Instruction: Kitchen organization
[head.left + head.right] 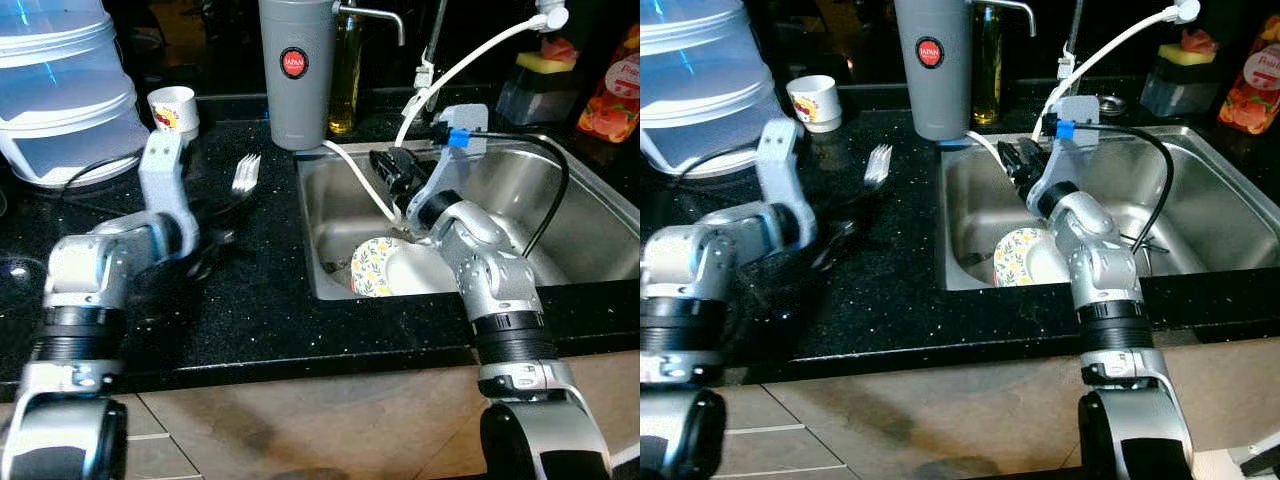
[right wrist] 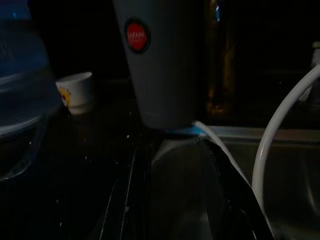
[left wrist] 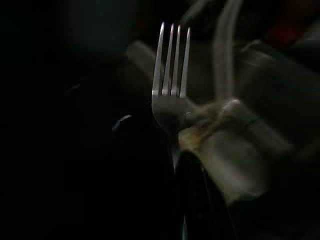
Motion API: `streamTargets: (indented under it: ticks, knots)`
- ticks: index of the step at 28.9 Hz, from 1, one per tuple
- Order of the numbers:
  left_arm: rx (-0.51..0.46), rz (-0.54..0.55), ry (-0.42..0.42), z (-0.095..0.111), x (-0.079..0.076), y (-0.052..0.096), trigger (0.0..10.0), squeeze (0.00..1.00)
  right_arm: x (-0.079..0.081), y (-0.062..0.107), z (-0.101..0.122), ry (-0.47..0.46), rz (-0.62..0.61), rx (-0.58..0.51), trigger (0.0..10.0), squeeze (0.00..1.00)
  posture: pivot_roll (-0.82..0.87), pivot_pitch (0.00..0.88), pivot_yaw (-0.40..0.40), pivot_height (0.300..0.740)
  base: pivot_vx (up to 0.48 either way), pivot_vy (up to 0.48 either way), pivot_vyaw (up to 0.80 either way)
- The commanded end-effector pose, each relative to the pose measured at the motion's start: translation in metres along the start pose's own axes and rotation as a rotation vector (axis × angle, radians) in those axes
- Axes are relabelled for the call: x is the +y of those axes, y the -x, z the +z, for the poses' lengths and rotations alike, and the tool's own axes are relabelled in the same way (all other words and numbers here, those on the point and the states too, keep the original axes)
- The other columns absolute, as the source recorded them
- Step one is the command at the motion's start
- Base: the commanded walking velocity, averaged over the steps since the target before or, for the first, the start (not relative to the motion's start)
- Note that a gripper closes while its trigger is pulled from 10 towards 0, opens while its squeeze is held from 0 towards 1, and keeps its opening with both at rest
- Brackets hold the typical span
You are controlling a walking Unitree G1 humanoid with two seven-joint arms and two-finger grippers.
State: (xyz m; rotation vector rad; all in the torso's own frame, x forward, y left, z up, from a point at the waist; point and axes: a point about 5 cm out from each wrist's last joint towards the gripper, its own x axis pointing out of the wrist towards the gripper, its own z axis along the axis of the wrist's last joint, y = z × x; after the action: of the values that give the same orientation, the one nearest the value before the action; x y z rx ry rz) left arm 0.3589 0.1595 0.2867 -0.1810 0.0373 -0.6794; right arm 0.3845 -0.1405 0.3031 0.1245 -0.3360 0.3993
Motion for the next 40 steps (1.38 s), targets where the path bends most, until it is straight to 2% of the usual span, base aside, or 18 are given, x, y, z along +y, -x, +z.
streamTargets:
  ticks: [1,3,5,6,7,8,9,13,16,18,19,21,23,28,32,34,38,40]
  knots:
    - [-0.123,-0.118,-0.008,0.014,-0.012,0.005,0.0,0.0,-0.004,-0.001,0.006,-0.034,-0.026,-0.029,10.0,0.0,0.06,0.124,0.06,0.74,0.0,0.0,0.0]
    - [-0.123,-0.127,-0.003,0.018,-0.015,0.005,0.0,0.0,-0.006,-0.001,0.009,-0.041,-0.038,-0.038,10.0,0.0,0.06,0.125,0.061,0.74,0.0,0.0,0.0]
    - [-0.045,0.034,-0.068,0.014,0.002,0.005,0.0,0.0,-0.007,-0.001,0.01,-0.045,-0.047,-0.042,10.0,0.0,0.06,0.126,0.06,0.74,0.0,0.0,0.0]
    - [0.007,0.223,-0.105,0.011,0.023,0.008,0.0,0.0,-0.008,-0.001,0.01,-0.049,-0.051,-0.042,10.0,0.0,0.06,0.128,0.06,0.74,0.0,0.0,0.0]
    - [0.007,0.223,-0.105,0.011,0.023,0.008,0.0,0.0,-0.008,-0.001,0.01,-0.049,-0.051,-0.042,10.0,0.0,0.06,0.128,0.06,0.74,0.0,0.0,0.0]
    - [0.023,0.335,-0.123,0.011,0.036,0.012,0.0,0.0,-0.008,0.0,0.009,-0.051,-0.051,-0.042,10.0,0.0,0.06,0.128,0.06,0.74,0.0,0.0,0.0]
    - [0.023,0.335,-0.123,0.011,0.036,0.012,0.0,0.0,-0.008,0.0,0.009,-0.051,-0.051,-0.042,10.0,0.0,0.06,0.128,0.06,0.74,0.0,0.0,0.0]
    - [0.08,0.676,-0.249,0.015,0.081,0.041,0.0,0.0,-0.006,0.0,0.006,-0.055,-0.041,-0.029,10.0,0.0,0.07,0.132,0.058,0.74,0.0,0.0,0.0]
    - [0.118,0.76,-0.253,0.015,0.093,0.053,0.0,0.0,-0.004,-0.001,0.006,-0.059,-0.033,-0.027,10.0,0.0,0.07,0.132,0.058,0.74,0.0,0.0,0.0]
    - [0.122,0.792,-0.156,0.015,0.101,0.061,0.0,0.0,-0.003,-0.001,0.006,-0.06,-0.024,-0.025,10.0,0.0,0.07,0.132,0.058,0.74,0.0,0.0,0.0]
    - [0.122,0.792,-0.156,0.015,0.101,0.061,0.0,0.0,-0.003,-0.001,0.006,-0.06,-0.024,-0.025,10.0,0.0,0.07,0.132,0.058,0.74,0.0,0.0,0.0]
    - [0.072,0.822,-0.008,0.013,0.109,0.066,0.0,0.0,-0.002,-0.001,0.006,-0.061,-0.018,-0.023,10.0,0.0,0.07,0.132,0.058,0.74,0.0,0.0,0.0]
    - [0.052,0.84,0.039,0.013,0.113,0.068,0.0,0.0,-0.002,-0.001,0.006,-0.061,-0.016,-0.022,10.0,0.0,0.07,0.132,0.058,0.74,0.0,0.0,0.0]
    - [-0.035,0.884,0.307,0.002,0.127,0.075,0.0,0.0,-0.002,-0.001,0.005,-0.062,-0.004,-0.015,10.0,0.0,0.06,0.134,0.057,0.74,0.0,0.0,0.0]
    - [-0.06,0.859,0.413,-0.003,0.128,0.073,0.0,0.0,-0.001,-0.001,0.006,-0.064,0.0,-0.016,10.0,0.0,0.06,0.135,0.056,0.74,0.0,0.0,0.0]
    - [-0.066,0.783,0.514,-0.007,0.123,0.064,0.0,0.0,-0.001,-0.002,0.007,-0.066,0.004,-0.017,10.0,0.0,0.06,0.135,0.054,0.74,0.0,0.0,0.0]
    - [-0.043,0.616,0.635,-0.012,0.106,0.039,0.0,0.0,-0.001,-0.003,0.009,-0.076,0.007,-0.023,10.0,0.0,0.06,0.135,0.054,0.74,0.0,0.0,0.0]
    - [-0.048,0.592,0.677,-0.012,0.102,0.034,0.0,0.0,-0.001,-0.003,0.009,-0.08,0.007,-0.024,10.0,0.0,0.06,0.135,0.054,0.74,0.0,0.0,0.0]
